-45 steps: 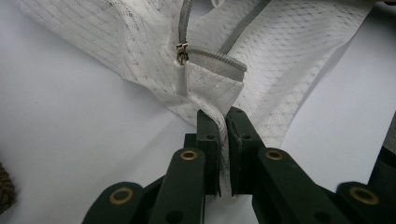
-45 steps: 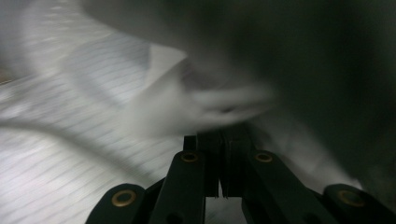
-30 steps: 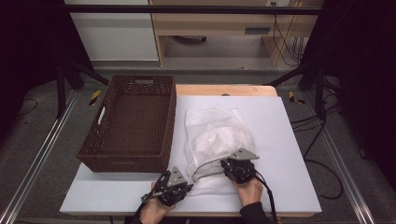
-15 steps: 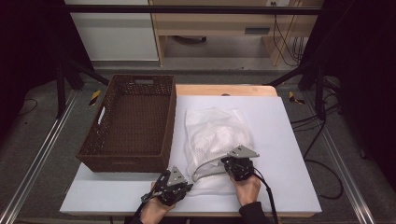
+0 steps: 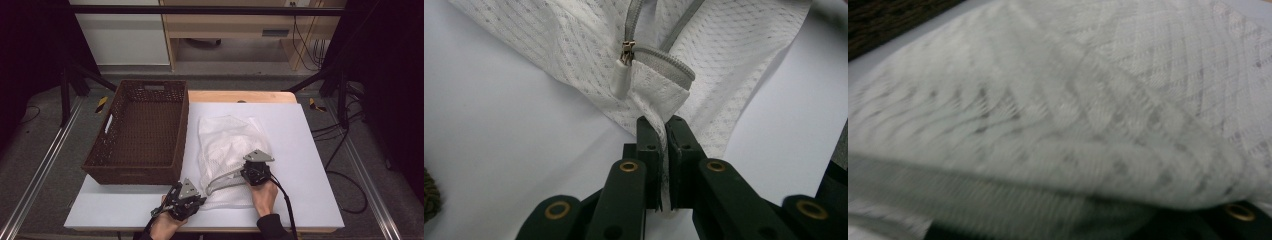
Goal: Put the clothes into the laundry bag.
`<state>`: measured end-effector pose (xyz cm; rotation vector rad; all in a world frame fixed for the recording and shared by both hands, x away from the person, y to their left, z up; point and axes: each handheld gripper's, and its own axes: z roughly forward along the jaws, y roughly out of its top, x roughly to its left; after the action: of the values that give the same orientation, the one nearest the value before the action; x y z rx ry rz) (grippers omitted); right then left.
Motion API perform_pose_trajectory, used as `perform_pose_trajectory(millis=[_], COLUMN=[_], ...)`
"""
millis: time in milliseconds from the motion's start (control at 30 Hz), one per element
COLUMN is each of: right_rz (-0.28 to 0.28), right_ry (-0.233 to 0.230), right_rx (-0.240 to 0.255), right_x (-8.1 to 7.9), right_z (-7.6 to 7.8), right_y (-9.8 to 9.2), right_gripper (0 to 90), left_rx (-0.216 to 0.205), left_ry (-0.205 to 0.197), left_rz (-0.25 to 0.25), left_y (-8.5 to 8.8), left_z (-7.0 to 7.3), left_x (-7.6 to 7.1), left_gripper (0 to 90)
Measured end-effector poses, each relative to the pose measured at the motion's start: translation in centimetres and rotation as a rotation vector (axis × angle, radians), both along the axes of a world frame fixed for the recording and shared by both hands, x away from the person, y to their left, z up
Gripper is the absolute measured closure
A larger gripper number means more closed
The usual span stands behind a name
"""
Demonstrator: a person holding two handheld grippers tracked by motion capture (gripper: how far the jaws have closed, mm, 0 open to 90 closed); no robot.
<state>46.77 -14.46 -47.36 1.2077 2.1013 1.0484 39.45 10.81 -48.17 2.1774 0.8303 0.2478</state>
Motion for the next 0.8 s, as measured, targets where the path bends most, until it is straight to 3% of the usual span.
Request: perform_pose_trajectory(millis=[200,367,500,633,800], right_rz=[0.076,0.086,0.051,-0.014,-0.080], right_ry=[0.040,0.021,0.010,-0.007,0.033], right_rx=[0.024,0.091,0.114,0.106,0.077], right_x=[-2.9,-5.2,-6.3,-7.1,-6.8], right_z=[0.9,1.7,2.1,2.2,1.0], right_y=[-0.8,-2.9,-4.8,-6.7,-8.5], right_gripper=[67.3,64.5,63.6,61.1,57.5], left_rx=[0.000,-0.018,-0.046,-0.058,-0.055], left_ry=[0.004,-0.017,-0.029,-0.031,-0.039], left_rz=[0.009,0.020,0.042,0.061,0.068], left_y=[-0.1,0.0,0.5,1.0,1.0], left_z=[0.2,1.0,1.7,2.0,2.1], left_x=[0.0,-0.2,0.0,0.3,0.4], left_gripper=[76.9,66.5,59.5,56.9,57.3])
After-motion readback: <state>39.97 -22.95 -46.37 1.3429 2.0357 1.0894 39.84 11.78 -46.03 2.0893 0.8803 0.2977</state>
